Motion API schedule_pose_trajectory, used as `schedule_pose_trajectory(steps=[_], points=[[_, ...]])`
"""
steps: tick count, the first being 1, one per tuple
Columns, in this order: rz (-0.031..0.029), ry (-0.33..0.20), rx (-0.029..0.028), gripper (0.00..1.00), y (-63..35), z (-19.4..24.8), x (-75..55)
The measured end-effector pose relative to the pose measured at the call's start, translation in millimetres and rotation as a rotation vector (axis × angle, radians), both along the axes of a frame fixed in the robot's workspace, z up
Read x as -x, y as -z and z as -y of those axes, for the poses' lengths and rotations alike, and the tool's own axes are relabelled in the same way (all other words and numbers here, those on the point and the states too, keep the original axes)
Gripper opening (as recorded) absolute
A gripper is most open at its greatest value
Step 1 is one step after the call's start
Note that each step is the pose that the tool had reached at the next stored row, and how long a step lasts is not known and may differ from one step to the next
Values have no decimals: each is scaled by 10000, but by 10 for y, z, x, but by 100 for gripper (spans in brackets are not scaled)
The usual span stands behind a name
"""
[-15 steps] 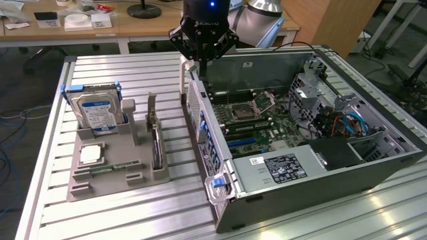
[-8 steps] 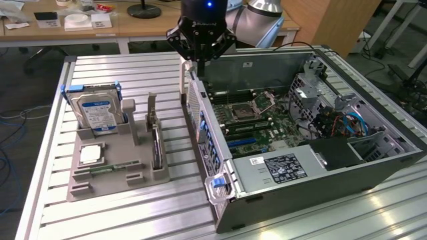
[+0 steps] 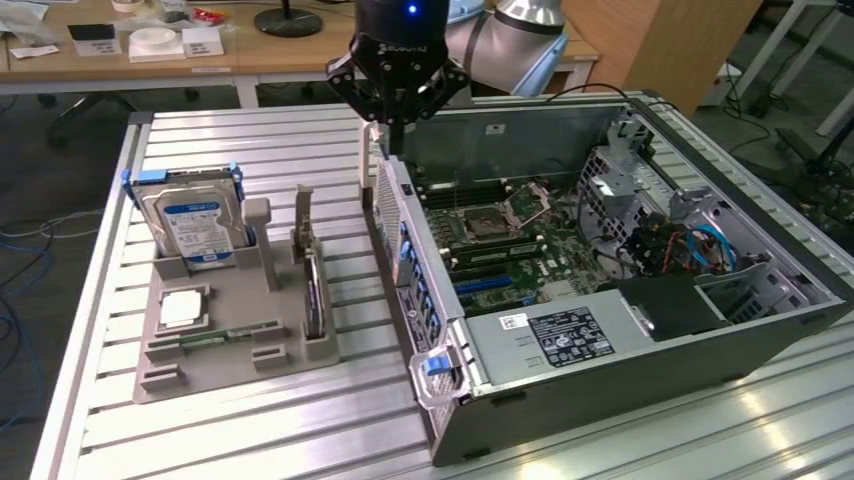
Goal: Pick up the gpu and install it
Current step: 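Reach for the gpu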
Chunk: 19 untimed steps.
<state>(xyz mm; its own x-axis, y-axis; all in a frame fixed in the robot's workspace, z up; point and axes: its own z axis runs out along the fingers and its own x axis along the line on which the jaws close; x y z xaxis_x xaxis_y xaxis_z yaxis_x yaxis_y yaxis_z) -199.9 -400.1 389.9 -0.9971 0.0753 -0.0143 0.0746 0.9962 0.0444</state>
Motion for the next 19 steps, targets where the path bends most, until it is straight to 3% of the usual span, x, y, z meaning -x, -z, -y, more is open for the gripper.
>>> schedule_pose_trajectory(steps=[19], points=[[-48, -1, 1, 11, 8, 9, 108]])
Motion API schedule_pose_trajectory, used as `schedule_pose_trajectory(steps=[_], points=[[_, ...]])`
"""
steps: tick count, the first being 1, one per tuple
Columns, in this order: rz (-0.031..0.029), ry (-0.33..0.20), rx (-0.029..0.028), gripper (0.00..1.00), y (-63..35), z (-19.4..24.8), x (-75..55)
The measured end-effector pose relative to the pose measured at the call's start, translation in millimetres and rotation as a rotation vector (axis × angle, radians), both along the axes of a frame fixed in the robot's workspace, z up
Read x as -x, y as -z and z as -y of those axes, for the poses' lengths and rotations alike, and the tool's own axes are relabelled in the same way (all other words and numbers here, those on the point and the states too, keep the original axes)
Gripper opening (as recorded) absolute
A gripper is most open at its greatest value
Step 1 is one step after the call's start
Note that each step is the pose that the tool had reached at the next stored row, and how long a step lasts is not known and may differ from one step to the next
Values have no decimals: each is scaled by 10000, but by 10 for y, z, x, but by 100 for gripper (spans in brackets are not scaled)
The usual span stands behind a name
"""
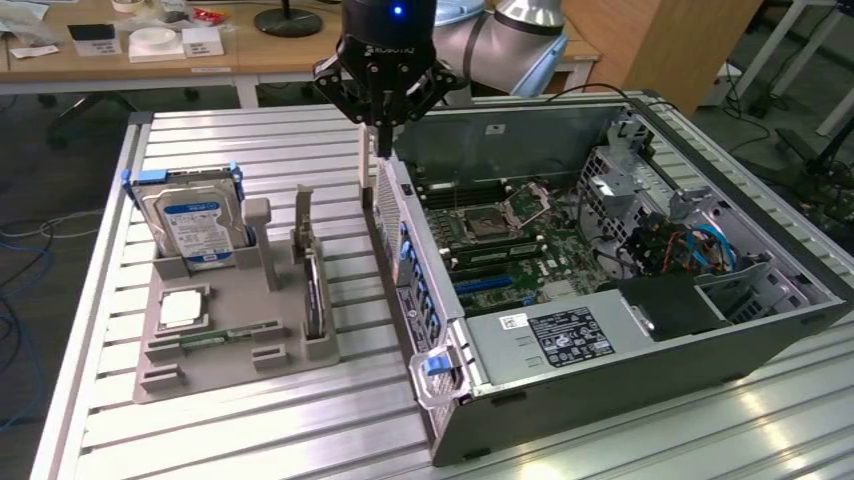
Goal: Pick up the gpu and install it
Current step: 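Reach for the gpu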
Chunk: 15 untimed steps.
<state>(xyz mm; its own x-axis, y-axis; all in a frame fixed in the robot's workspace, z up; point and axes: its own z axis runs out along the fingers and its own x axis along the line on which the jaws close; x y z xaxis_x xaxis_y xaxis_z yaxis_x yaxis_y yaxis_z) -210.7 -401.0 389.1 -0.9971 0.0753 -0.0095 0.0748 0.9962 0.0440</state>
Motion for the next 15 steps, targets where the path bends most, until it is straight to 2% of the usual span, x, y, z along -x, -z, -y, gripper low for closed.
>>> schedule_pose_trajectory(steps=[6, 15], points=[[-7, 1, -1, 11, 3, 4, 42], [-49, 0, -1, 11, 6, 10, 76]])
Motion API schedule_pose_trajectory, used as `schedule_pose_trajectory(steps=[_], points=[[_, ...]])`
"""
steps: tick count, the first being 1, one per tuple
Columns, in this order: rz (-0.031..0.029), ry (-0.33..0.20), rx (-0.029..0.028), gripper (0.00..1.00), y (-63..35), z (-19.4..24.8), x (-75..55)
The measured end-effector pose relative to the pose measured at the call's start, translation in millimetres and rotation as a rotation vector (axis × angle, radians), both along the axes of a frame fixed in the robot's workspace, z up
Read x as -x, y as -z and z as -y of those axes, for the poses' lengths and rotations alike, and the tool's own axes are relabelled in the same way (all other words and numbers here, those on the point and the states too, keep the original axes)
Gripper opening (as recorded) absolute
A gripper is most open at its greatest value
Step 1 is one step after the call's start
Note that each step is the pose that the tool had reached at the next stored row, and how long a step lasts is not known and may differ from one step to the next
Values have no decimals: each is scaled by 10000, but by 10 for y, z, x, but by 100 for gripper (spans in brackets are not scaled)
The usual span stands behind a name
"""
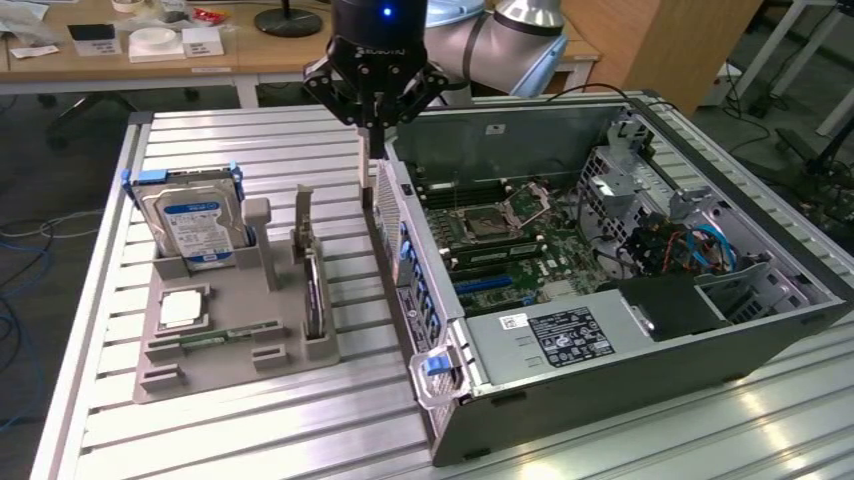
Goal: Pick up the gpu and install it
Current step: 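Reach for the gpu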
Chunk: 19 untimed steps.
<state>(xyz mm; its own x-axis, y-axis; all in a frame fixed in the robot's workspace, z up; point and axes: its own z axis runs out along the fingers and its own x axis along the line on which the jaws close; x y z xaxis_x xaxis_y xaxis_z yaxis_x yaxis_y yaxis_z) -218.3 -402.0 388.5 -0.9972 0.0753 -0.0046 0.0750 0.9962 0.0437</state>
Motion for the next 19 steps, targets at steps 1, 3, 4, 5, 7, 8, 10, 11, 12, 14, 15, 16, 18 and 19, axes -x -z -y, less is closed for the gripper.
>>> schedule_pose_trajectory(steps=[1, 3, 4, 5, 7, 8, 10, 11, 12, 14, 15, 16, 18, 19], points=[[-5, 0, 0, 11, 0, 1, 3], [-15, 0, 0, 11, 1, 2, 11], [-20, 0, 0, 11, 2, 3, 15], [-24, 1, 0, 11, 2, 3, 19], [-30, 1, 1, 11, 2, 4, 32], [-32, 0, 0, 11, 3, 5, 37], [-37, 0, 0, 11, 4, 5, 46], [-41, 1, 1, 11, 4, 5, 52], [-42, 1, 0, 11, 4, 6, 60], [-46, 0, -1, 11, 6, 6, 71], [-49, 0, 0, 11, 6, 6, 75], [-52, 0, 0, 11, 6, 7, 80], [-59, 0, 0, 11, 7, 8, 88], [-63, 0, 0, 11, 7, 9, 92]])
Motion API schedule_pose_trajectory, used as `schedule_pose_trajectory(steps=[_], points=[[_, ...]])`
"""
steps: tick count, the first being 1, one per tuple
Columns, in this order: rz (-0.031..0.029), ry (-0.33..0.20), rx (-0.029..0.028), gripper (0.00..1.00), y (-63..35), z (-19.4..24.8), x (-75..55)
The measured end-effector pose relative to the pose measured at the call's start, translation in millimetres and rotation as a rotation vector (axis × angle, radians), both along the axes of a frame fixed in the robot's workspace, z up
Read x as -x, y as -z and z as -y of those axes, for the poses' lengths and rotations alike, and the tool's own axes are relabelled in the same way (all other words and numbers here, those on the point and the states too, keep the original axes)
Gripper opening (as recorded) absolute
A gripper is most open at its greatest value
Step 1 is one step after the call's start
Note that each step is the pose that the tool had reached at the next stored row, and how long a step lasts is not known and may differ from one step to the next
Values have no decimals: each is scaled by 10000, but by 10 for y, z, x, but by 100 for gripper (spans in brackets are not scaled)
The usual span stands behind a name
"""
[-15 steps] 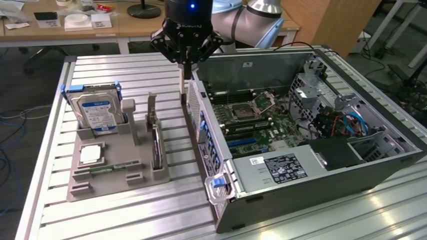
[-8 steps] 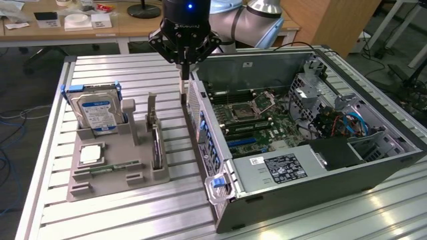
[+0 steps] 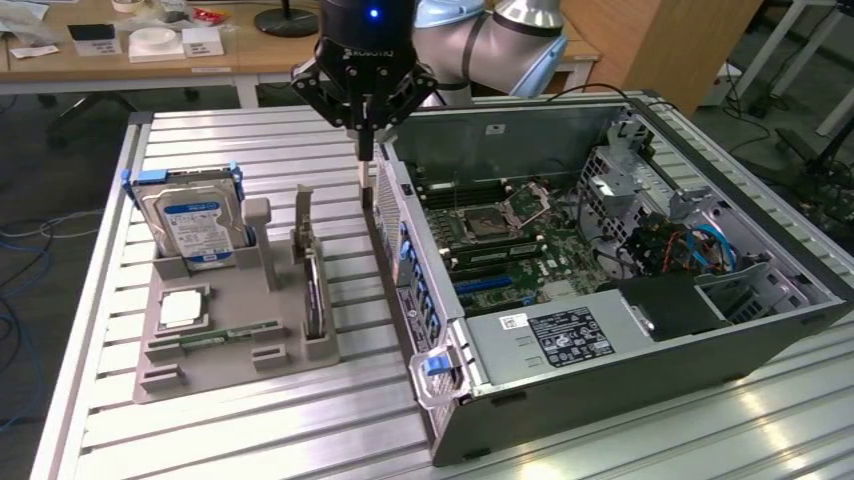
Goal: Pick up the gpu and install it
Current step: 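Reach for the gpu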
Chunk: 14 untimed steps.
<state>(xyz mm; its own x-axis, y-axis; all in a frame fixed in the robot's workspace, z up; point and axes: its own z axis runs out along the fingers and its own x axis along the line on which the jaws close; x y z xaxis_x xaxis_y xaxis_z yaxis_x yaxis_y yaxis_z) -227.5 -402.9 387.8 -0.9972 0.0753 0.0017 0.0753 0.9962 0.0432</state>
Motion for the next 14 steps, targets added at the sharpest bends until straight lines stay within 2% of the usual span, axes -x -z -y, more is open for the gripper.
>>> schedule_pose_trajectory(steps=[14], points=[[-25, 0, 0, 11, 3, 5, 65]])
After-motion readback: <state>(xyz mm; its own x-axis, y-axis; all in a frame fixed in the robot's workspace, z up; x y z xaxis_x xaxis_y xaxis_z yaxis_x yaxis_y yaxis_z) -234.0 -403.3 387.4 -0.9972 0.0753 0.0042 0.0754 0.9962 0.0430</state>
